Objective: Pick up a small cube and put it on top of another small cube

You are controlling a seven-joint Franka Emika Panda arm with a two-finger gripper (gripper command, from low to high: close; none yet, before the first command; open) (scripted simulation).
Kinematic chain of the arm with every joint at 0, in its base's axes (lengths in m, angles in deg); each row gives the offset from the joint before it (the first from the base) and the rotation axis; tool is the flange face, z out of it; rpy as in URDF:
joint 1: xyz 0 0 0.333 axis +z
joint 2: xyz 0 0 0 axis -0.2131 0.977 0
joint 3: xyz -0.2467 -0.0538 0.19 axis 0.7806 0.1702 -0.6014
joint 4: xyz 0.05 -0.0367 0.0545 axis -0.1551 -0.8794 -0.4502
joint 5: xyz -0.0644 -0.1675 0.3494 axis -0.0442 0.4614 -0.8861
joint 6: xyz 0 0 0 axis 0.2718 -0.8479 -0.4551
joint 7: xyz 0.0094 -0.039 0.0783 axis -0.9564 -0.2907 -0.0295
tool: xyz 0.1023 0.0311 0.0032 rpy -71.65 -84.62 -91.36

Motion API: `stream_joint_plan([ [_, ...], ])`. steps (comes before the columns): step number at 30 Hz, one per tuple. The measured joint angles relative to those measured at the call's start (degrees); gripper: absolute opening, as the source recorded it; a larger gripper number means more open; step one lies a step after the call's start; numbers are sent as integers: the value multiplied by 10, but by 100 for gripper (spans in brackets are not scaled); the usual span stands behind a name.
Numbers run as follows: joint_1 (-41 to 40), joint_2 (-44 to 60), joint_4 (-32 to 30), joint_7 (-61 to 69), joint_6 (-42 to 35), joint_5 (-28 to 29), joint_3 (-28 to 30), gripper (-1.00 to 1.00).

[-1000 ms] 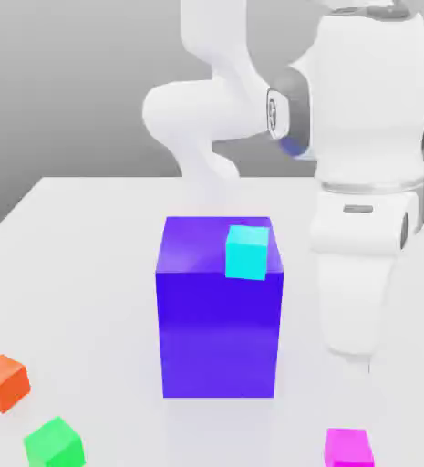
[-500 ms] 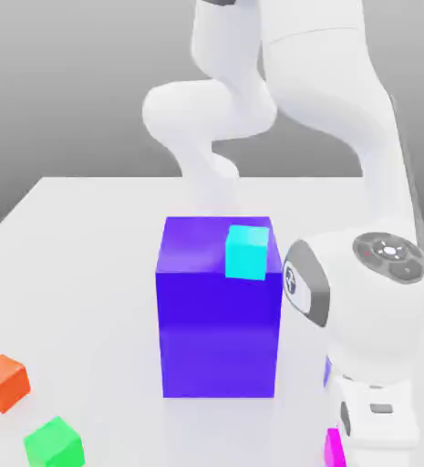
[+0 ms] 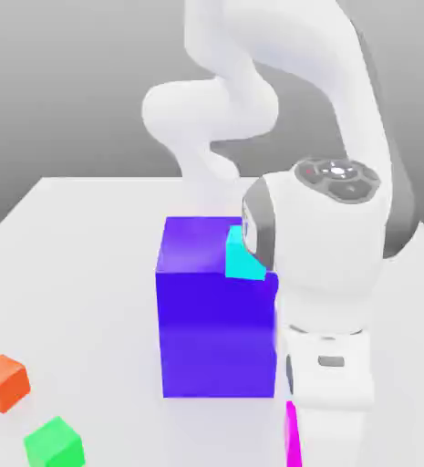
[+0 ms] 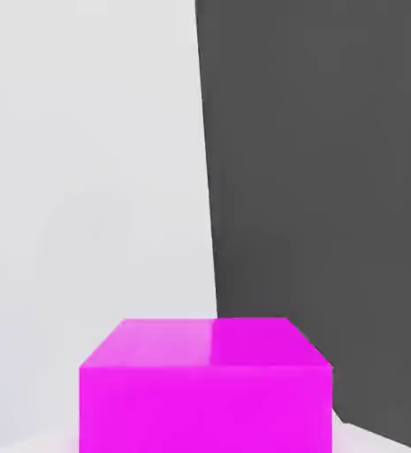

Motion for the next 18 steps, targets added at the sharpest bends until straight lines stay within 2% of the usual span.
stream_joint_plan([
  [10,-156,-34,-19,165,-38,-36,83,-100],
  [14,-181,30,-23,191,17,-63,74,-100],
  [15,-185,43,-23,196,29,-68,70,100],
  [18,-185,43,-23,196,29,-68,70,100],
])
